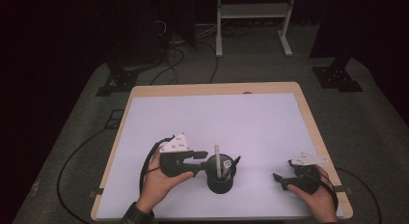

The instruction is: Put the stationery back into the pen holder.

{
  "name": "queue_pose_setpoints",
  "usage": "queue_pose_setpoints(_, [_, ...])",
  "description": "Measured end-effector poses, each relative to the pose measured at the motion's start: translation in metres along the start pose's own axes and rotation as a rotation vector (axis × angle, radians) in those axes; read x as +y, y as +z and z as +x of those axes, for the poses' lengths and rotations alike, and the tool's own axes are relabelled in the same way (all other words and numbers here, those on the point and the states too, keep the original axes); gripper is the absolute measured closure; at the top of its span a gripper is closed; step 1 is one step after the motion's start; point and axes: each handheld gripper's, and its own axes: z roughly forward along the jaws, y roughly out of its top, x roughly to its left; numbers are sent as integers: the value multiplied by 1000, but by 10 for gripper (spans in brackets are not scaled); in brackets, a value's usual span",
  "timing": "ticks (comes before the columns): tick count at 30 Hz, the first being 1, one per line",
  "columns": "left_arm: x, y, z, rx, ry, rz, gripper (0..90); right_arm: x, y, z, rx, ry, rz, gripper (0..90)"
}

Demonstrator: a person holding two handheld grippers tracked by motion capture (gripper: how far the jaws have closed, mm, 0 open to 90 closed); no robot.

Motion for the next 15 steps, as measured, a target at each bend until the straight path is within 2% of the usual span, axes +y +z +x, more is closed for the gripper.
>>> queue_pose_setpoints(1, [-2, -3, 2, 16, -9, 2, 508, 0, 0, 0, 0, 0, 0, 163])
queue_pose_setpoints(3, [-3, -5, 3, 24, -9, 12, 486, 0, 0, 0, 0, 0, 0, 163])
queue_pose_setpoints(5, [-5, -8, 6, 43, -12, 18, 402, 0, 0, 0, 0, 0, 0, 163])
queue_pose_setpoints(6, [-6, -8, 7, 46, -17, 22, 402, 0, 0, 0, 0, 0, 0, 163])
queue_pose_setpoints(9, [-11, -12, 13, 74, -23, 44, 298, 0, 0, 0, 0, 0, 0, 163])
queue_pose_setpoints(12, [-14, -13, 15, 88, -28, 59, 229, 0, 0, 0, 0, 0, 0, 163])
queue_pose_setpoints(15, [-20, -15, 21, 121, -43, 88, 173, 0, 0, 0, 0, -1, 0, 163])
